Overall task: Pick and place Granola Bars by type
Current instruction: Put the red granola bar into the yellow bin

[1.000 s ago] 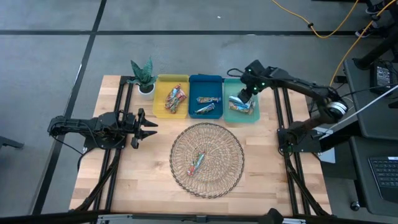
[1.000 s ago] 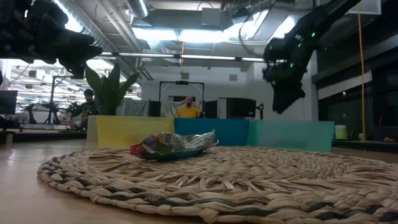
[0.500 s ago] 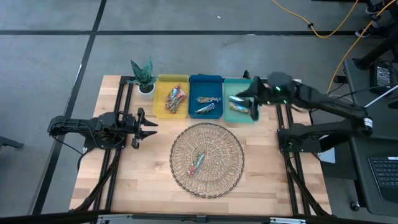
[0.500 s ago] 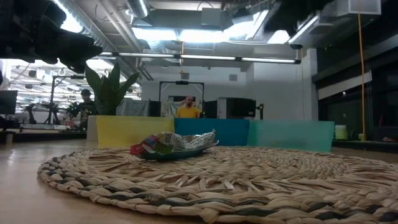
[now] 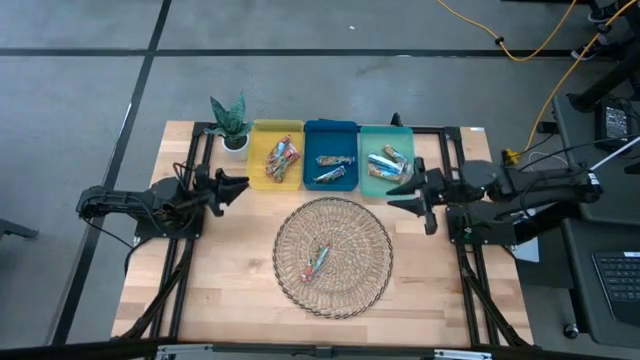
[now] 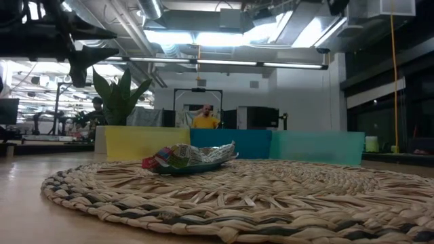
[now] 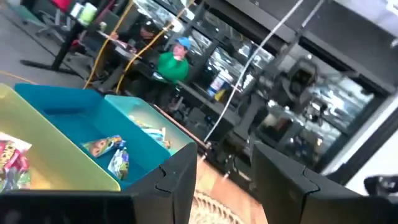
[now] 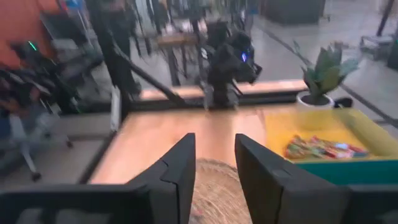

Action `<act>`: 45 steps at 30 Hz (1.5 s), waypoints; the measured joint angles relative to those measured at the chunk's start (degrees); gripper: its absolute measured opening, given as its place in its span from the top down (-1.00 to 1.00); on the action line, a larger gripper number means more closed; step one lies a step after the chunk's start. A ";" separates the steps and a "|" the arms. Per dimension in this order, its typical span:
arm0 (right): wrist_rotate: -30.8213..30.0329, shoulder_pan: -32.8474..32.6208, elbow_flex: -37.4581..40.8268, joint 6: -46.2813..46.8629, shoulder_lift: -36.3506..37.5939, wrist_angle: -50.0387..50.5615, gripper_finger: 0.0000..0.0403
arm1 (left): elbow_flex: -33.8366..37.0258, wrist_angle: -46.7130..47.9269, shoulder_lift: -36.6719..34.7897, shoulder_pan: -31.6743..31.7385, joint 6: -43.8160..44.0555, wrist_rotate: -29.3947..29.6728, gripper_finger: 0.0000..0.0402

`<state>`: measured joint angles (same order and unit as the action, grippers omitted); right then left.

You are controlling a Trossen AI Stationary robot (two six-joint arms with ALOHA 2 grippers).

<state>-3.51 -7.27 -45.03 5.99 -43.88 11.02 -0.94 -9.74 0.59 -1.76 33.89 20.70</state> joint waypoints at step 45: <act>14.26 -0.43 16.27 -6.33 26.56 -4.55 0.54 | -62.78 23.23 96.18 -12.77 34.20 -22.72 0.29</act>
<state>10.75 -7.70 -28.75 -0.34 -17.32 6.47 -63.72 13.49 96.77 -14.53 68.09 -2.02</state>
